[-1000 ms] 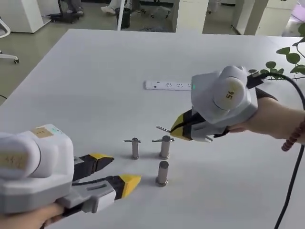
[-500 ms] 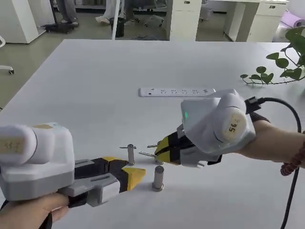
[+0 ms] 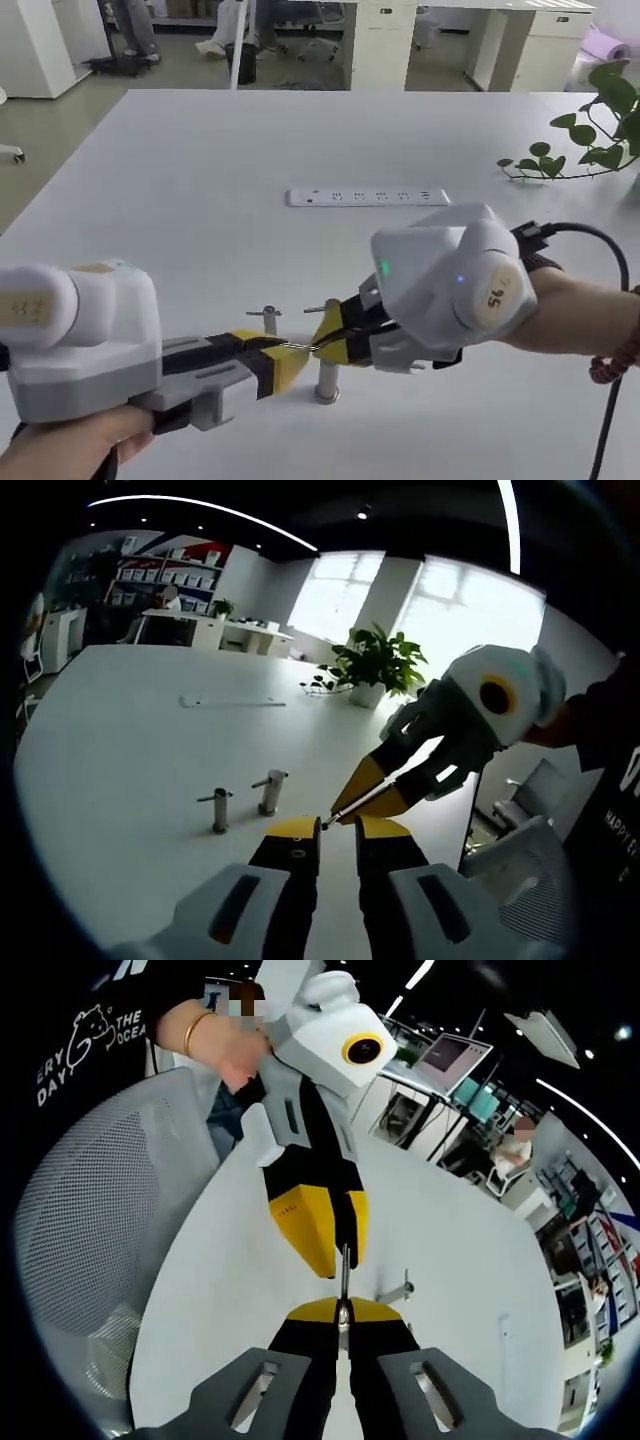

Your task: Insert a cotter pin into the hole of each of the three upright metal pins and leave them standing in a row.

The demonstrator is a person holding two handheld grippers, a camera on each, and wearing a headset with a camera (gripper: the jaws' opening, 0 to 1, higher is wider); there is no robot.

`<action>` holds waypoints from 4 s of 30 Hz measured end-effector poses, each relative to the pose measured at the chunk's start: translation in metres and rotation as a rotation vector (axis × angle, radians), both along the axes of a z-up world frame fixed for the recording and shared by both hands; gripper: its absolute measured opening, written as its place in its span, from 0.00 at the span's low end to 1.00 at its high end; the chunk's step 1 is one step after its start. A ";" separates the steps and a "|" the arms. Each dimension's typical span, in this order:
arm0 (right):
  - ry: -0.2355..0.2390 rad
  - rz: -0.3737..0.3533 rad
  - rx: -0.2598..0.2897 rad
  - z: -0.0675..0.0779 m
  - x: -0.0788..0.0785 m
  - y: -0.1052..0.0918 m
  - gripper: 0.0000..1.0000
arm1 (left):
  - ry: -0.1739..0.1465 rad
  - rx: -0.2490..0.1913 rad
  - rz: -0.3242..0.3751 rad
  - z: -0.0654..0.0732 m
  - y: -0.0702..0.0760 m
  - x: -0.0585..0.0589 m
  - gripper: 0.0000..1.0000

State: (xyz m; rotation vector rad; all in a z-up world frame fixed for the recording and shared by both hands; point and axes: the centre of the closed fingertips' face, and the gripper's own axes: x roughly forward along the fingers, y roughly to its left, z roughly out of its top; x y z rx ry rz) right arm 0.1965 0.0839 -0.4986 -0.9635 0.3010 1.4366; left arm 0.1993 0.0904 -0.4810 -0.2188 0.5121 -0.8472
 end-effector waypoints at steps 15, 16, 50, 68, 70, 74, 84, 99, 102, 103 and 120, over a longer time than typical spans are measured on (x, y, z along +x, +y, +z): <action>-0.024 -0.001 0.009 0.003 0.002 0.000 0.00 | 0.014 0.007 0.000 -0.006 -0.003 0.004 0.02; -0.028 -0.003 0.009 0.003 0.003 0.000 0.00 | 0.021 0.009 0.001 -0.008 -0.003 0.005 0.02; -0.060 -0.001 -0.015 -0.002 0.006 -0.003 0.00 | 0.118 -0.071 0.036 -0.010 -0.006 0.008 0.01; 0.189 -0.190 0.093 -0.004 0.013 -0.014 0.02 | 0.075 -0.001 0.016 -0.015 -0.001 0.005 0.00; 0.242 -0.216 0.122 -0.003 0.014 -0.017 0.03 | 0.059 -0.001 0.003 -0.014 -0.002 0.004 0.00; 0.384 -0.283 0.188 -0.001 0.013 -0.021 0.06 | 0.045 0.021 -0.014 -0.017 -0.001 0.004 0.00; 0.649 -0.301 0.312 0.004 -0.005 -0.025 0.08 | 0.007 0.031 -0.091 -0.016 -0.002 -0.004 0.00; 0.802 -0.215 0.309 -0.003 -0.031 -0.028 0.12 | -0.040 0.010 -0.253 -0.007 -0.017 -0.027 0.00; 0.838 -0.182 0.288 -0.005 -0.040 -0.030 0.11 | -0.048 0.001 -0.290 -0.005 -0.020 -0.032 0.00; 0.840 -0.180 0.289 -0.006 -0.040 -0.030 0.11 | -0.048 -0.001 -0.299 -0.004 -0.021 -0.034 0.00; 0.938 -0.133 0.369 -0.002 -0.047 -0.026 0.03 | -0.047 -0.032 -0.345 0.000 -0.027 -0.041 0.00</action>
